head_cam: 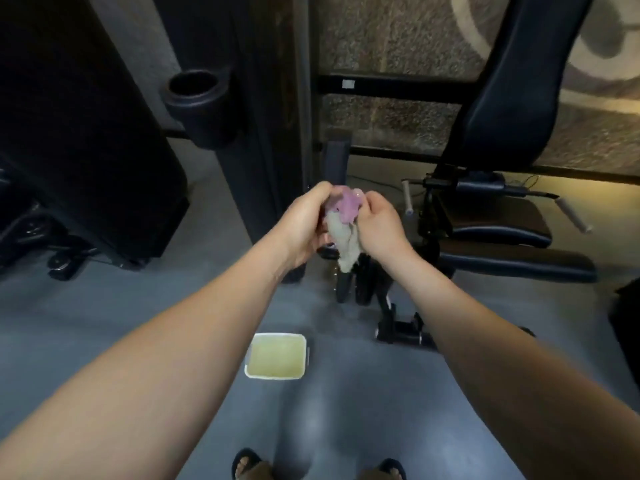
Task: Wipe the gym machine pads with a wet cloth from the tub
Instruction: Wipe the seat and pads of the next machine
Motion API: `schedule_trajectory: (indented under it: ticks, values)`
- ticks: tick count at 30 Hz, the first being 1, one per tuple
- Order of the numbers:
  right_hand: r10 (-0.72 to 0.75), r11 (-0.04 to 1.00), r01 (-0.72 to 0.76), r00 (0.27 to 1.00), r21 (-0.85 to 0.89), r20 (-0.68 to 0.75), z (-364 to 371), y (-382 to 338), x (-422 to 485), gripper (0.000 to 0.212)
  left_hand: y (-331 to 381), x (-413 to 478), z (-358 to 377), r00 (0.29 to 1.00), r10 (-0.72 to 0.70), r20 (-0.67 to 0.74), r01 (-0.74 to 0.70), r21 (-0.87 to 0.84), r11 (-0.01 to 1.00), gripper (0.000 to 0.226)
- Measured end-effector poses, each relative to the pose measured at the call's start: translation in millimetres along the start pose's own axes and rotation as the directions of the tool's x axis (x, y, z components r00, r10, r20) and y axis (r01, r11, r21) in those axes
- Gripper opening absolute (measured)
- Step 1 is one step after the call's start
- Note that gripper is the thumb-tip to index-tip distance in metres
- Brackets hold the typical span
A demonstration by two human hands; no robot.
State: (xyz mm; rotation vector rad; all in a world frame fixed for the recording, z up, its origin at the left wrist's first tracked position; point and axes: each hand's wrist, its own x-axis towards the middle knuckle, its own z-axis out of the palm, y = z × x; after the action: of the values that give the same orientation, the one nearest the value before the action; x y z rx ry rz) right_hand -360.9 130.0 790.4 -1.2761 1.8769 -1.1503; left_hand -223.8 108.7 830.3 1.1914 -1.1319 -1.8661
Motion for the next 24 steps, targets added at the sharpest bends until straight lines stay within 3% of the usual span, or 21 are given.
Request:
schedule_trajectory:
  ticks: [3,7,10,14,16,19,22,24]
  values:
    - [0.11,0.976,-0.098,0.993,0.194,-0.049,-85.3,22.2,6.5,0.051,3.4,8.1,83.6,0.993,0.091,0.075,-0.091,-0.002,0.996,0.015]
    - [0.19,0.917,-0.129,0.973,0.377,-0.131,-197.2,62.8,3.3,0.051,-10.2,34.5,195.6,0.964,0.225,0.143,-0.239,0.092,0.967,0.024]
    - [0.261,0.867,-0.125,0.938,0.482,-0.227,-266.5,99.0,0.1,0.056,-28.2,47.9,271.7,0.98,0.185,0.073,-0.191,0.082,0.978,0.04]
    - [0.333,0.857,-0.161,0.898,0.489,-0.288,-342.4,149.4,-4.8,0.036,-47.9,70.0,352.4,0.986,0.103,0.129,-0.117,0.111,0.987,0.028]
    - [0.367,0.815,-0.183,0.897,0.55,-0.246,-370.5,170.9,-2.3,0.022,-57.4,87.7,380.0,0.989,0.076,0.127,-0.092,0.125,0.988,0.025]
    - [0.395,0.707,-0.213,0.91,0.675,-0.126,-409.2,201.9,8.2,0.023,-77.7,122.5,420.0,0.994,0.05,0.1,-0.08,0.332,0.94,0.031]
    - [0.383,0.751,-0.266,0.921,0.604,-0.071,-439.5,238.1,32.6,0.027,-96.3,161.6,451.4,0.994,0.093,0.056,-0.108,0.492,0.864,0.014]
    - [0.416,0.788,-0.295,0.902,0.541,-0.114,-461.3,261.4,61.1,0.027,-104.1,193.6,473.7,0.991,0.113,0.077,-0.136,0.473,0.87,0.027]
